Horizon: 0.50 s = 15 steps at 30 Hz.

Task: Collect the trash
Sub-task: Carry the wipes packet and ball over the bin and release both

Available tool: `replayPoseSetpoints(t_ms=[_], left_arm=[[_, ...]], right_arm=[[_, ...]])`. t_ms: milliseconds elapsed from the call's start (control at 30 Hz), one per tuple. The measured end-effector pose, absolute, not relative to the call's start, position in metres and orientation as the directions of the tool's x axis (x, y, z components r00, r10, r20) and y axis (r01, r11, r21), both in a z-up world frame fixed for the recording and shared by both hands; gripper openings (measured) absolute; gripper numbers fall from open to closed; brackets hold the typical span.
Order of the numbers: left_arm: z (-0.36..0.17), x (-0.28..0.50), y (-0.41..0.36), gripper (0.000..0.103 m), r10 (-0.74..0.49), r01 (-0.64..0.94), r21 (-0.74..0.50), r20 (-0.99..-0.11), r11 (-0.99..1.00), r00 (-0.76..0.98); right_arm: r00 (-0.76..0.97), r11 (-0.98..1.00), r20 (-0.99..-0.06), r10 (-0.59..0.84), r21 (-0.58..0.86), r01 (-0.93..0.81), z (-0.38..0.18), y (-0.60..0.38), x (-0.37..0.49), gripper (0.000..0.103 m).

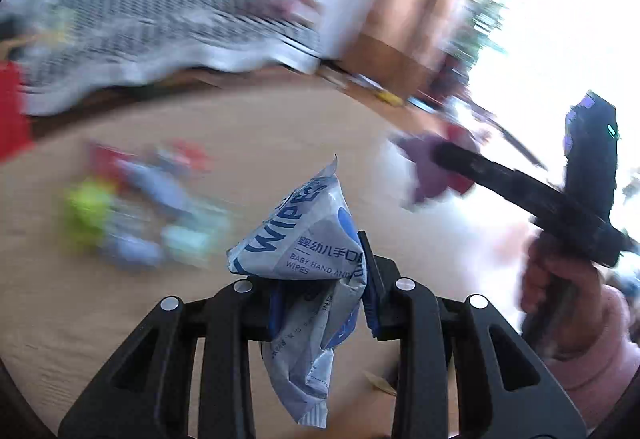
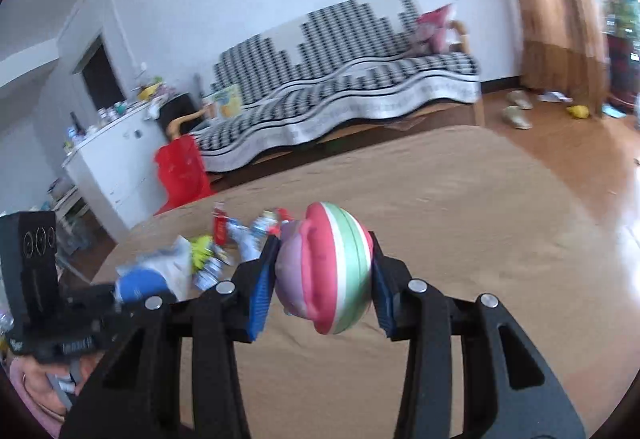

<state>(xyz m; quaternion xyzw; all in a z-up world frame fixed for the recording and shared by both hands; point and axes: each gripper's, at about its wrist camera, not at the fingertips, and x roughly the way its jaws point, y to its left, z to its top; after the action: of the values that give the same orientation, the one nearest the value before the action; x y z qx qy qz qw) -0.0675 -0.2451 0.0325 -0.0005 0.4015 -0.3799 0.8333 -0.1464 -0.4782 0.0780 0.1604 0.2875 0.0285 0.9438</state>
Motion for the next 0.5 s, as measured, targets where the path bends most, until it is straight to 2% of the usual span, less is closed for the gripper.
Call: replayPoseSetpoints(t_ms=[133,233,300,400,433,467,500], left_arm=[[-0.002,-0.123,-0.332,0.030,-0.669,0.732,-0.359,-0.723,0.579,0.174],[-0.037,-0.157,-0.386,0.031,-0.623,0.779,-0.349,-0.779,0.522,0.068],[-0.070,-0.174,-0.413,0.031,-0.573,0.788,-0.353,-0.820,0.505,0.000],[-0.124,-0.190,-0.429,0.030,-0.484,0.819,-0.280,-0.875,0.501,-0.003],[-0.145,-0.195,-0.429,0.030,-0.435,0.833,-0.231,-0.900,0.503,0.013],[-0.156,-0.195,-0.432,0.030,-0.394,0.823,-0.237,-0.919,0.517,-0.018],[-0.157,-0.194,-0.434,0.030,-0.415,0.815,-0.282,-0.908,0.506,-0.057]], right_arm=[[0.819,0.937,-0.573,0.027,0.300,0.179,0.062,-0.531,-0.231,0.043],[0.760,0.904,-0.648,-0.055,0.291,0.313,0.023,-0.567,-0.288,0.043],[0.687,0.882,-0.726,-0.025,0.308,0.357,-0.017,-0.580,-0.306,0.043],[0.564,0.855,-0.826,0.015,0.304,0.421,-0.088,-0.589,-0.320,0.043],[0.543,0.837,-0.839,0.037,0.323,0.442,-0.106,-0.592,-0.324,0.043],[0.535,0.825,-0.844,0.048,0.335,0.455,-0.116,-0.594,-0.326,0.043],[0.531,0.814,-0.845,0.057,0.348,0.466,-0.124,-0.596,-0.328,0.043]])
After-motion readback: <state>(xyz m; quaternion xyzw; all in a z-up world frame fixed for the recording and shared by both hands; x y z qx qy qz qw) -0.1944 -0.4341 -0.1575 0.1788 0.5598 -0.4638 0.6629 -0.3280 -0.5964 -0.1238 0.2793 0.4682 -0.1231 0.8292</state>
